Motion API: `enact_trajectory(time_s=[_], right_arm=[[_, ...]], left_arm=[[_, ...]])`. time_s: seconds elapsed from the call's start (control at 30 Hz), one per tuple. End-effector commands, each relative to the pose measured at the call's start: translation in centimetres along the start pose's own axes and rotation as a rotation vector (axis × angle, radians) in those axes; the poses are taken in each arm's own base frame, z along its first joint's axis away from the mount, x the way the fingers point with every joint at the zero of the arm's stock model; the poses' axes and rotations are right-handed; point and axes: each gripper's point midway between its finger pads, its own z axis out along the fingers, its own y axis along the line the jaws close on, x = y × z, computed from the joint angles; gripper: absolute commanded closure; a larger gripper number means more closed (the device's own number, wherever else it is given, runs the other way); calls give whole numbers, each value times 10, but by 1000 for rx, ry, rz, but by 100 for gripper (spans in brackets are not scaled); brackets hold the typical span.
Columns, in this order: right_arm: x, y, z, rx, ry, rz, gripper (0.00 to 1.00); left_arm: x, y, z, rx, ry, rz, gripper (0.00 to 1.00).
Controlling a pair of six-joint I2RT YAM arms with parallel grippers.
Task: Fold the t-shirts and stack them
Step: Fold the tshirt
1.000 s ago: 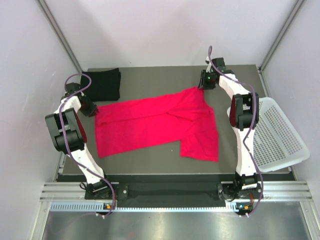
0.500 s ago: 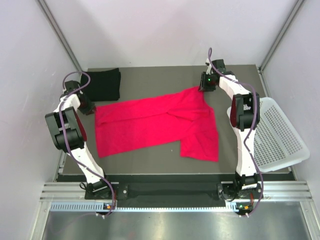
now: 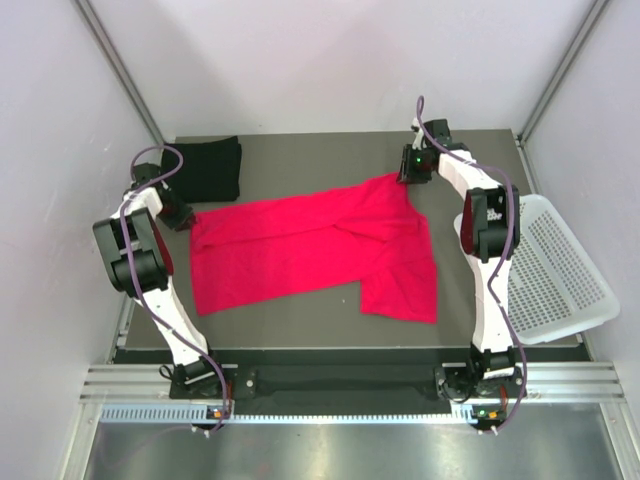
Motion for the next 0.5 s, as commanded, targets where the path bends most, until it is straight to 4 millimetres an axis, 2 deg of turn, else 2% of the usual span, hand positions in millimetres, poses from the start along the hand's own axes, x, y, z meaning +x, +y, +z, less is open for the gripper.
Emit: enact_trajectory(time_s=[0.0,0.2,0.33,0.37,0.47], right_arm=[[-29,2,-28,-13,-78,-17,68],[-29,1,-30,-2,-82,-10,66],[-30,0,-33,-10,-84,15,63],[-29,1,-33,-12,-82,13,63],[-31,2,-35,-16,-89,13,63]], left_arm=[[-16,-13,-5,64,-46,-3,72],[-16,-12,-4,63,-45,-3,77],[-18,-10,-4,51,-50,-2,88],[-19,-9,-4,42,-55,-4,95],[-23,-8,-6,32,-68,1,100]])
